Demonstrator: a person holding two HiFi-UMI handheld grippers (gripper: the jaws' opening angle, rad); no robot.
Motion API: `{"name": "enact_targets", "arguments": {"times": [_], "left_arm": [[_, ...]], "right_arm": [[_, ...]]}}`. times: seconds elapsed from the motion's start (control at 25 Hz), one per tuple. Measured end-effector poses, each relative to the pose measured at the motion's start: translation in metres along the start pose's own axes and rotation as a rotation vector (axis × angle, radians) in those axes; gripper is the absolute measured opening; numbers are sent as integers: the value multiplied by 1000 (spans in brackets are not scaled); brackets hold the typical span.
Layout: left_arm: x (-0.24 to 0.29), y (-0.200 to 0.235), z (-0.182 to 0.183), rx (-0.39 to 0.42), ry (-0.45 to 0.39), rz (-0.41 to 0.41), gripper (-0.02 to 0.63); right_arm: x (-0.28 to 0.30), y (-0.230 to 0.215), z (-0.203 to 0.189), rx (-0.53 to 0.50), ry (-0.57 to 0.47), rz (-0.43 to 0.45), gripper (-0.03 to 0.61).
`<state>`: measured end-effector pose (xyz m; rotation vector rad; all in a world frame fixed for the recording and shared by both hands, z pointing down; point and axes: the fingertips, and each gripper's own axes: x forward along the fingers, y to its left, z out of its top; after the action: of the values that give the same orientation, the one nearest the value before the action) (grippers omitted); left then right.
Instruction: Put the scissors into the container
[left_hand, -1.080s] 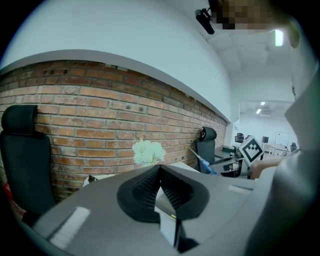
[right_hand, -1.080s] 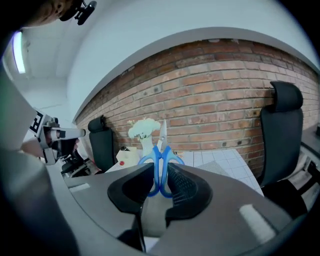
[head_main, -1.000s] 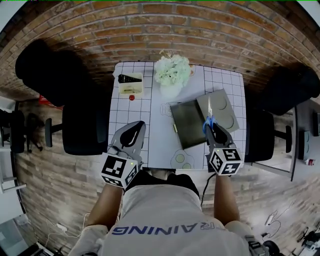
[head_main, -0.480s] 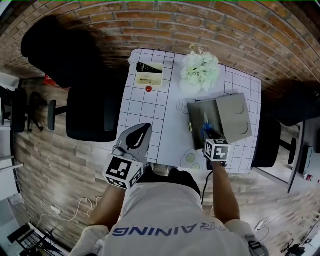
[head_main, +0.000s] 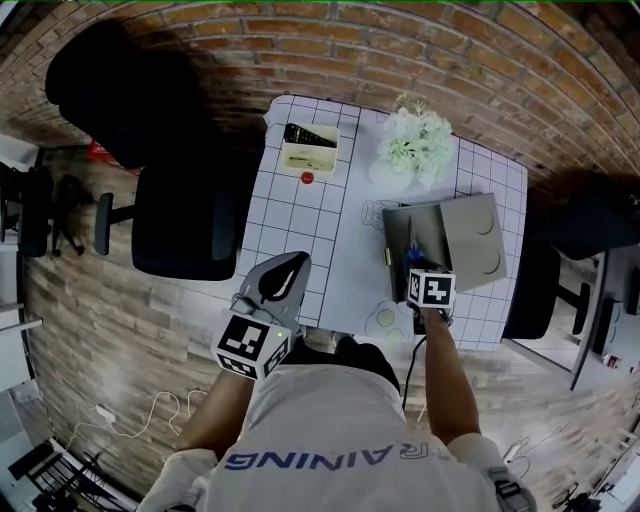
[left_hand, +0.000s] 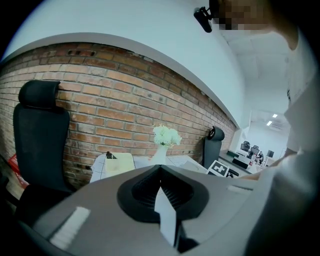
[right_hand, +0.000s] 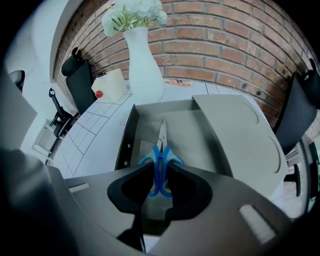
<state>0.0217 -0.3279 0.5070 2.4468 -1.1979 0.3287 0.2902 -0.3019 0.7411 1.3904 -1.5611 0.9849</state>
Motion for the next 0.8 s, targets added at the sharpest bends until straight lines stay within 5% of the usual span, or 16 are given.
{"name": "enact_targets", "arguments": {"times": [0.36, 0.8], "left_arm": [[-3, 1, 9, -3, -27, -8, -2], [4, -42, 72, 73, -143, -108, -2]], "right_arm": [[-26, -6, 16, 30, -76, -8, 145], [-185, -26, 74, 107, -537, 10, 63]]}}
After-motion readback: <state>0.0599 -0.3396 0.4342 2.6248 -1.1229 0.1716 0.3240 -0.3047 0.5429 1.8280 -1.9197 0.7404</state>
